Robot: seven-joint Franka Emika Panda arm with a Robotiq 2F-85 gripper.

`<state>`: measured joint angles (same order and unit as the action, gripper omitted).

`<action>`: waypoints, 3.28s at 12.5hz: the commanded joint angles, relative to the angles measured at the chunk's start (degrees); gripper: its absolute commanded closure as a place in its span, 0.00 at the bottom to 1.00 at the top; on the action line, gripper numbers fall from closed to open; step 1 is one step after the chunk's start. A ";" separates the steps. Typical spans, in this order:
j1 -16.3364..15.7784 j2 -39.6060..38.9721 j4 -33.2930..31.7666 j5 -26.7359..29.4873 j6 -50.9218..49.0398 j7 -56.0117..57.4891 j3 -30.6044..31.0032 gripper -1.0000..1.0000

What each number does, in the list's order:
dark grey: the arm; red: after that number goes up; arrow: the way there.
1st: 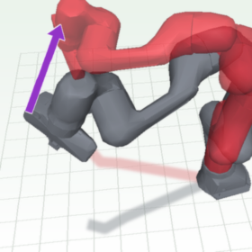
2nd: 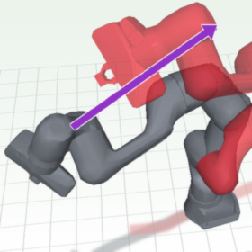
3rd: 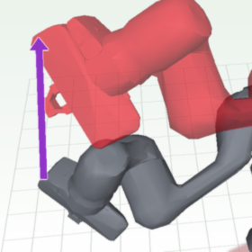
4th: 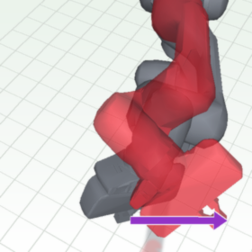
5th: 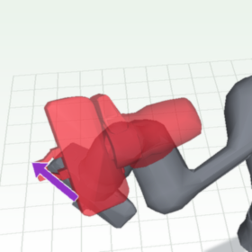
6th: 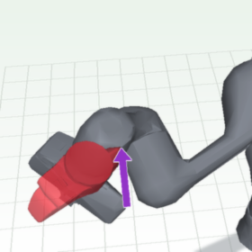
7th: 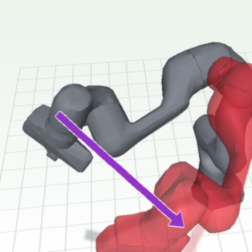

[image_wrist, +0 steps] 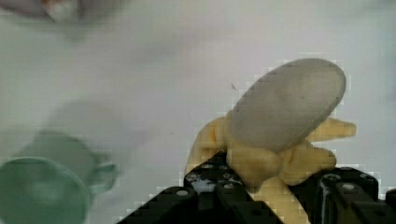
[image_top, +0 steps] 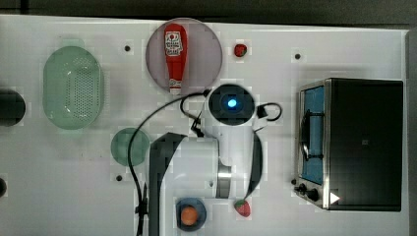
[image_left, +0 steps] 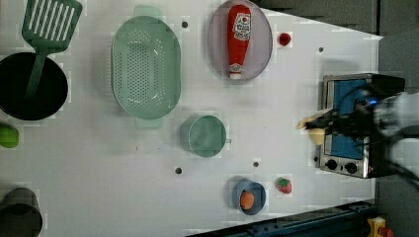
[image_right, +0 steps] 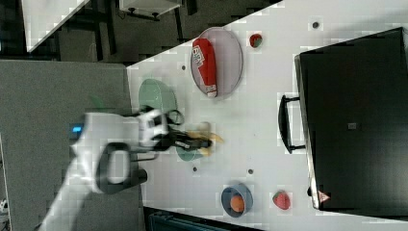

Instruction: Pick Banana and place it in mug.

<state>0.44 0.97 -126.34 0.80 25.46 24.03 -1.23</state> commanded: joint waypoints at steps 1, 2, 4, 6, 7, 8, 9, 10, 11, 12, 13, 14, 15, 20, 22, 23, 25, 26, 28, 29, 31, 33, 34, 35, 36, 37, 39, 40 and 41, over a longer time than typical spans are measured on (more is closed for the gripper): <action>-0.58 4.02 5.40 -0.70 -5.41 -0.77 1.39 0.64; -0.97 4.45 5.96 0.45 -7.17 -1.77 2.49 0.64; -1.89 4.73 6.07 4.39 -7.53 -7.05 5.48 0.64; -2.77 4.42 6.05 5.72 -7.36 -14.75 9.44 0.64; -3.17 4.08 5.92 5.71 -7.02 -19.48 11.67 0.64; -3.44 3.62 5.66 5.71 -6.29 -24.50 13.91 0.64; -3.62 3.13 5.12 5.72 -4.93 -28.87 16.05 0.64; -3.66 2.51 4.20 5.72 -2.77 -32.16 17.93 0.64; -3.68 1.69 2.91 5.72 0.22 -34.70 19.50 0.64; -3.70 0.67 1.27 5.71 3.52 -36.33 20.79 0.64; -3.73 -0.43 -0.62 5.71 7.14 -37.09 21.87 0.64; -3.74 -1.60 -2.49 5.71 11.48 -37.90 22.68 0.64; -3.75 -2.90 -4.40 5.69 15.35 -38.97 23.30 0.64; -3.81 -10.37 -7.62 5.09 26.01 -42.87 24.07 0.60; -3.82 -12.23 -7.60 4.86 27.24 -42.89 24.14 0.39; -3.82 -12.59 -7.60 4.85 27.98 -42.88 24.07 0.28; -3.82 -12.59 -7.60 4.85 28.03 -42.88 24.03 0.05; -3.81 -12.45 -7.49 4.85 28.03 -42.88 24.03 0.00; -3.47 -10.58 -6.48 4.93 28.12 -42.88 23.60 0.00; -3.21 -8.66 -5.50 4.93 26.82 -42.87 23.08 0.00; -2.64 -3.47 -2.72 4.87 18.46 -42.21 21.49 0.00; -2.19 1.57 2.17 4.85 8.37 -38.32 18.54 0.00; -1.89 3.60 5.14 4.83 3.53 -35.80 16.46 0.00; -1.47 5.23 8.33 4.67 -1.53 -33.10 13.89 0.00; -1.07 6.52 11.55 4.14 -6.64 -30.32 11.07 0.00; -0.83 7.49 14.52 2.78 -11.36 -27.64 8.36 0.00; -0.72 8.77 19.44 -2.04 -19.67 -22.13 3.93 0.00; -0.63 9.16 21.23 -3.10 -21.65 -21.22 1.94 0.00; -0.59 9.32 22.48 -3.10 -21.94 -21.22 -0.07 0.00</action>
<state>-0.69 13.86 -102.45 -0.31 6.36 -1.84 -1.50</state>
